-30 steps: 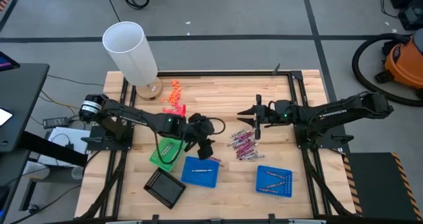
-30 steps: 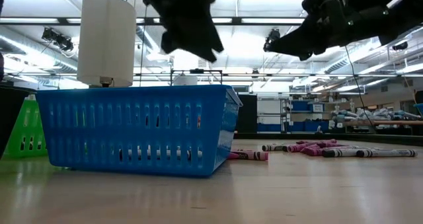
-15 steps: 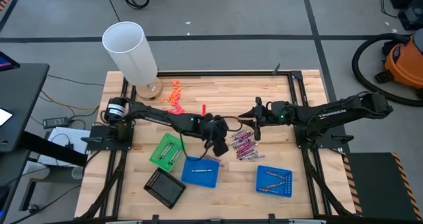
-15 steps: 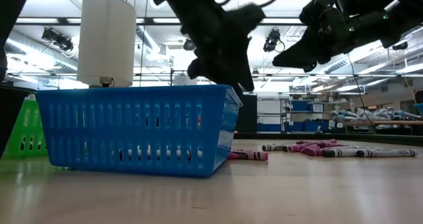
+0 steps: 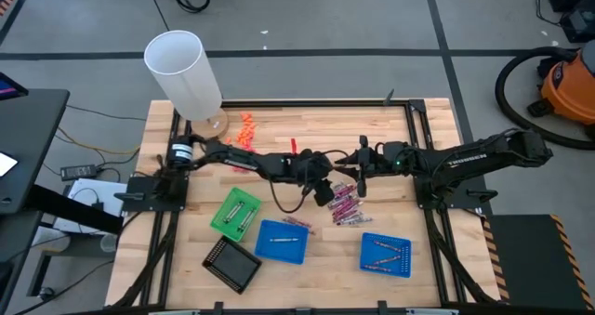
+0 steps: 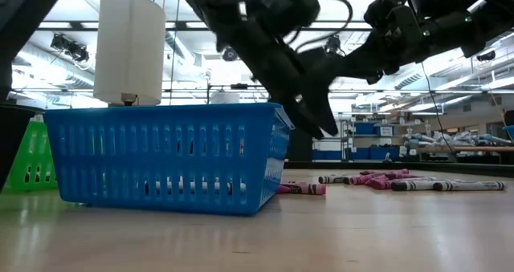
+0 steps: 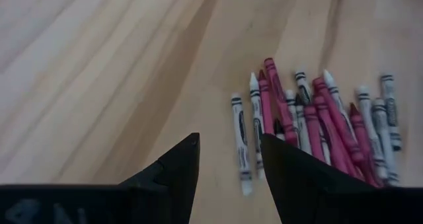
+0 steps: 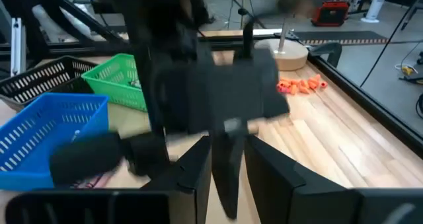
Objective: Sort crayons
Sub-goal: Put the white crayon into the left blue basket
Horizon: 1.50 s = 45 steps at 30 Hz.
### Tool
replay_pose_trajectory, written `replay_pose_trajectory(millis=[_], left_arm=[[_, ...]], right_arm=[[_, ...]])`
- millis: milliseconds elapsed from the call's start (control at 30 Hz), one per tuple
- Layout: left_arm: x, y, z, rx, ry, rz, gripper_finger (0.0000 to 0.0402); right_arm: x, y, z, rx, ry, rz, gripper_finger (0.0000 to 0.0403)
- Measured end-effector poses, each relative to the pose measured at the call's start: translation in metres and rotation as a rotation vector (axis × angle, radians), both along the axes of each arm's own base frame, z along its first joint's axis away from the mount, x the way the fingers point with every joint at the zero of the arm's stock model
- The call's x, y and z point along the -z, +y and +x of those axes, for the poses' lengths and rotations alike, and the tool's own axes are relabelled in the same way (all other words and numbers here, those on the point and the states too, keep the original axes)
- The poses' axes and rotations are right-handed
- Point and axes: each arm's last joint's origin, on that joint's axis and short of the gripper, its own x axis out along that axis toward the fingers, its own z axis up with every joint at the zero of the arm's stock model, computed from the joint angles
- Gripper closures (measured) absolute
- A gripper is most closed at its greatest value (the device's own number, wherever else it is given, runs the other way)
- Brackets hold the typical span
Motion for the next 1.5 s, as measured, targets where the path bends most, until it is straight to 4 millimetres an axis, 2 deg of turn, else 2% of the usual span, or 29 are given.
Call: replay_pose_trajectory(millis=[167,533,700,867,1033,1233,1500], left_arm=[[0.026,0.001,0.006,0.008,0.025,0.006,0.023],[0.039,0.0,0.013,0.023,-0.006,-0.006,0.023],[0.053,-0.001,0.015,0.035,0.009,-0.015,0.023],[0.055,0.001,0.015,0.029,0.011,-0.023,0.023],[0.056,0.007,0.013,0.036,0.031,-0.035,0.0233],[0.057,0.017,0.007,0.077,0.112,-0.086,0.027],[0.059,0.018,0.005,0.117,0.14,-0.083,0.0355]], right_arm=[[0.0,0.0,0.0,-0.001,-0.003,-0.002,0.0301],[0.001,0.001,0.0,-0.021,0.013,0.008,0.0301],[0.002,0.001,-0.001,-0.035,0.024,0.01,0.0301],[0.005,0.002,-0.011,-0.04,0.117,-0.003,0.0301],[-0.006,0.004,-0.019,-0.066,0.07,-0.006,0.0301],[-0.013,0.008,-0.028,-0.116,0.054,-0.011,0.0301],[-0.015,0.013,-0.031,-0.144,0.04,-0.031,0.0301]])
